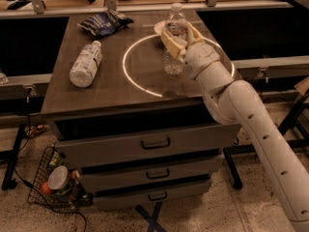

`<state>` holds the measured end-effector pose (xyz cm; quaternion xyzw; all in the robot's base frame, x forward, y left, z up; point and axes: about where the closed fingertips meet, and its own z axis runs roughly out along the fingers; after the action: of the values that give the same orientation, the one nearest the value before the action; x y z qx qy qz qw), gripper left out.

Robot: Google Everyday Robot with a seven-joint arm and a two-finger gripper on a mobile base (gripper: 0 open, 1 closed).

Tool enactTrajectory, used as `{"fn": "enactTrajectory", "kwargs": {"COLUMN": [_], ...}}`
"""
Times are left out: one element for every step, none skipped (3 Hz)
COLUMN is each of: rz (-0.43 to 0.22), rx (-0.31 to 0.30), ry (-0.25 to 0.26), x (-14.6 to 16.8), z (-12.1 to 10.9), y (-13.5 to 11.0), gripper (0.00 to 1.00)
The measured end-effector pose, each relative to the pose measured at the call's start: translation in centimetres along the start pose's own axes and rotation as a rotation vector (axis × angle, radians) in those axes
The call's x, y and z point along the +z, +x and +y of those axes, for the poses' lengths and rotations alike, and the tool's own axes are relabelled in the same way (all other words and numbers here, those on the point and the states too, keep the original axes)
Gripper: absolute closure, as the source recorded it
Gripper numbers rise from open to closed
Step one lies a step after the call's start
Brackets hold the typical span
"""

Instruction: Place water bottle upright

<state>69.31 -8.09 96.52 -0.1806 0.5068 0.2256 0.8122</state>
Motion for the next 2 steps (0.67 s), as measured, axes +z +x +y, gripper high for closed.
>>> {"fn": "enactTrajectory", "kwargs": {"rz": [-0.025, -0.034], "rx": [0.001, 0.006], "ry": [-0.006, -0.008], "x": [-0.35, -0.53], "z": [0.58, 0.93], "y": [0.33, 0.55], "gripper": [0.51, 0.28]}}
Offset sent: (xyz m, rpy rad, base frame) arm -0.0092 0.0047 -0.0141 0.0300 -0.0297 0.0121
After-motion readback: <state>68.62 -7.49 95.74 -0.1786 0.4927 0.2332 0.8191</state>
